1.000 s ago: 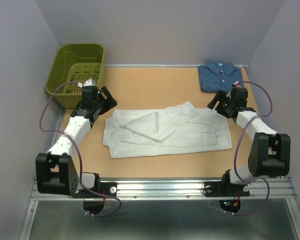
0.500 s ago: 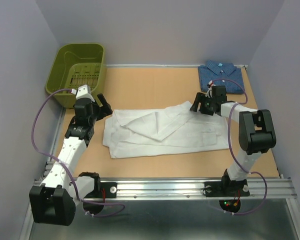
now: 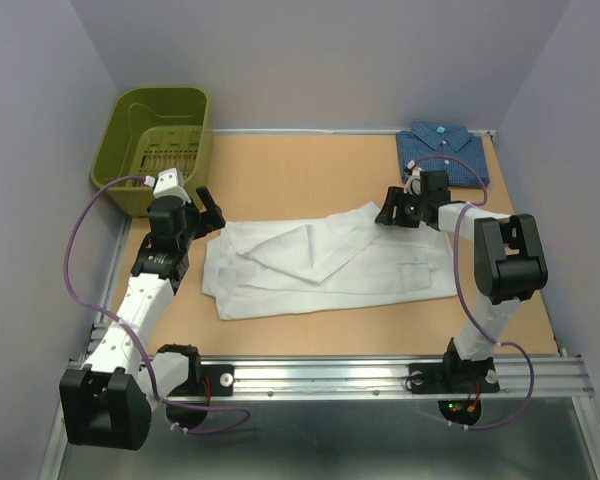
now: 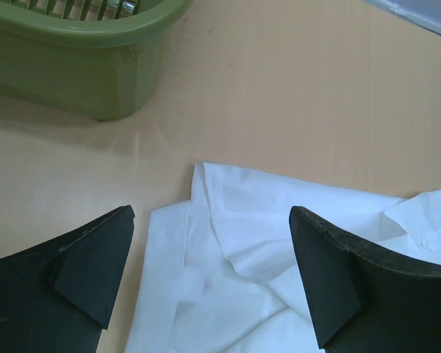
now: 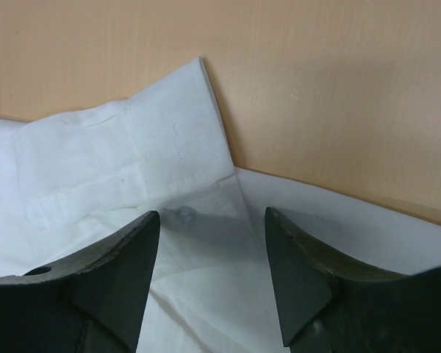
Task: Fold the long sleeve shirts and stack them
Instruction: Fold the shirt
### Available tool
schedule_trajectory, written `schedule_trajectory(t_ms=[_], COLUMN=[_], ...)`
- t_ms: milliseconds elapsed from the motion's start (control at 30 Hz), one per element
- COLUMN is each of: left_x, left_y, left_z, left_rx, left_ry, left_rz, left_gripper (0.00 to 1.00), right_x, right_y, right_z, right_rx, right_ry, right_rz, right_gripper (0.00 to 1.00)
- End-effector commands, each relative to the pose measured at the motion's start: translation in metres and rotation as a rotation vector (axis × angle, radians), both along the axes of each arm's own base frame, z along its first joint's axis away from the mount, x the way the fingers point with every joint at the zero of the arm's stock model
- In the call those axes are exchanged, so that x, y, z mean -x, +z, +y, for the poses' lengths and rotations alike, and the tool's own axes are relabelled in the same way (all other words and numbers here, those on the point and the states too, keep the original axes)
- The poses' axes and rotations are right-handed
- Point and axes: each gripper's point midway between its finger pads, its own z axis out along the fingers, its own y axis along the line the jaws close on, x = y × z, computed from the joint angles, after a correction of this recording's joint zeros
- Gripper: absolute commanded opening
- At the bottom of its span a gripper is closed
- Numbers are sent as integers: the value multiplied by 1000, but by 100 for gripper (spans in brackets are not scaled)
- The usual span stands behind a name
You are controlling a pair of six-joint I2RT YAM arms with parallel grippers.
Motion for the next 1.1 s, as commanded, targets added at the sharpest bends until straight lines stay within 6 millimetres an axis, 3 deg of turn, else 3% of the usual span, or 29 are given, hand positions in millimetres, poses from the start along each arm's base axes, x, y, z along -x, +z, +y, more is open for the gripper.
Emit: schedule_trajectory(t_ms=[0,267,467,500,567,667,700,733,800,833,867,900,1033,1067], left_x=[-8,-8,-8,-8,-8,-8,-8,-7,-7,-7,-7,-6,-4,-2], left_y=[19,19,18,19,18,19,20,21,23,24,26,28,36,38], left_z=[1,0,0,0,-1,-1,-2,-1,-1,-1,-1,-1,3,5], left_rx=[-16,-16,-19,-18,-17,-15,-15,-16,-12,-11,-10,-11,-14,-16], left_ry=[-8,-14,-16,-15,-18,-21,-22,-21,-20,-18,-19,-15,5,12], left_rz=[-70,-71,-69,-72,-72,-77,-80,-81,-88,-91,-98,-101,-128,-132], left_gripper=[99,99,99,99,99,99,99,99,99,99,99,99,99,99], right_x=[-10,-9,-9,-10,-10,-9,-7,-5,4,9,19,27,66,78], right_y=[17,15,23,29,36,70,69,88,102,122,127,146,171,188], right_z=[18,25,27,27,29,34,36,38,46,50,59,63,98,105], right_rx=[-37,-67,-66,-65,-68,-79,-83,-89,-102,-108,-119,-125,-134,-137], right_ry=[94,146,163,164,166,169,171,174,189,197,219,235,335,360], right_rz=[-64,-60,-85,-99,-115,-184,-179,-218,-236,-275,-268,-305,-326,-362], right_gripper=[63,50,21,10,1,1,1,1,0,0,1,1,0,1])
